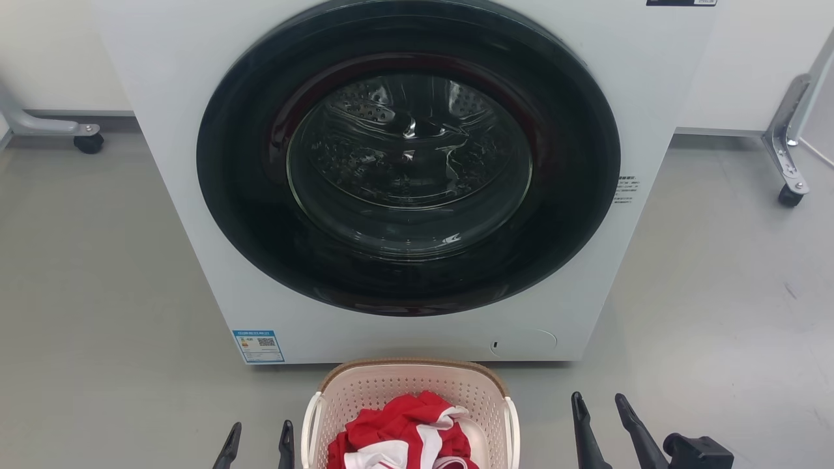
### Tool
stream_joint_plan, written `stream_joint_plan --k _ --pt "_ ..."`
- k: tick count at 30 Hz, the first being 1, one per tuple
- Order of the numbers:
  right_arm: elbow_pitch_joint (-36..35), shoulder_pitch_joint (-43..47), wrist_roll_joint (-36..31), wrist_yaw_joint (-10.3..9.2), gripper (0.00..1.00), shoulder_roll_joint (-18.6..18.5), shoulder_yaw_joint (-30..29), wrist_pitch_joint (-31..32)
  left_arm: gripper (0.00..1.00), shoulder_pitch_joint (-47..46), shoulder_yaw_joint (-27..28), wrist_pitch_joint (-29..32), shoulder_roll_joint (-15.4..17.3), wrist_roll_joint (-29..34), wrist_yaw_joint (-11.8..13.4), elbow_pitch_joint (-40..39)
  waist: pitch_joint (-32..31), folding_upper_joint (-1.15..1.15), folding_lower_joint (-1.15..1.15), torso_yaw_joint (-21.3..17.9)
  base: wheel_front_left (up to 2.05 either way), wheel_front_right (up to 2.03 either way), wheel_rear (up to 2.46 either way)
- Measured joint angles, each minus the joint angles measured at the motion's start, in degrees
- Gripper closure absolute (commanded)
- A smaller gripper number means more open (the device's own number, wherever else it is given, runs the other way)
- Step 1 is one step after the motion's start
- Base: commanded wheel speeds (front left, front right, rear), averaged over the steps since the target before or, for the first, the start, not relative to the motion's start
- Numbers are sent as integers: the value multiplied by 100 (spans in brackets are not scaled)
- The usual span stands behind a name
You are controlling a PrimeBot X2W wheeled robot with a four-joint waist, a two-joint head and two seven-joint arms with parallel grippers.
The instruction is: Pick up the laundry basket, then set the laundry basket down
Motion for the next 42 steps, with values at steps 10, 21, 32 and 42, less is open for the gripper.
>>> stream_joint_plan --k 10,21,32,42 --pt "-238 83 -267 0 0 66 -192 0 0 49 98 0 -146 342 0 -281 32 0 0 -43 0 0 0" --pt "-368 160 -399 -1 0 137 -345 0 0 60 315 -1 -242 555 0 -367 80 0 0 -42 0 0 0" --pt "-419 173 -543 -1 0 189 -444 0 0 60 530 -1 -321 680 0 -367 114 0 0 -27 0 0 0" --pt "-172 285 -597 1 100 215 -434 15 100 141 579 9 -341 751 -1 -109 132 0 0 -18 0 0 0"
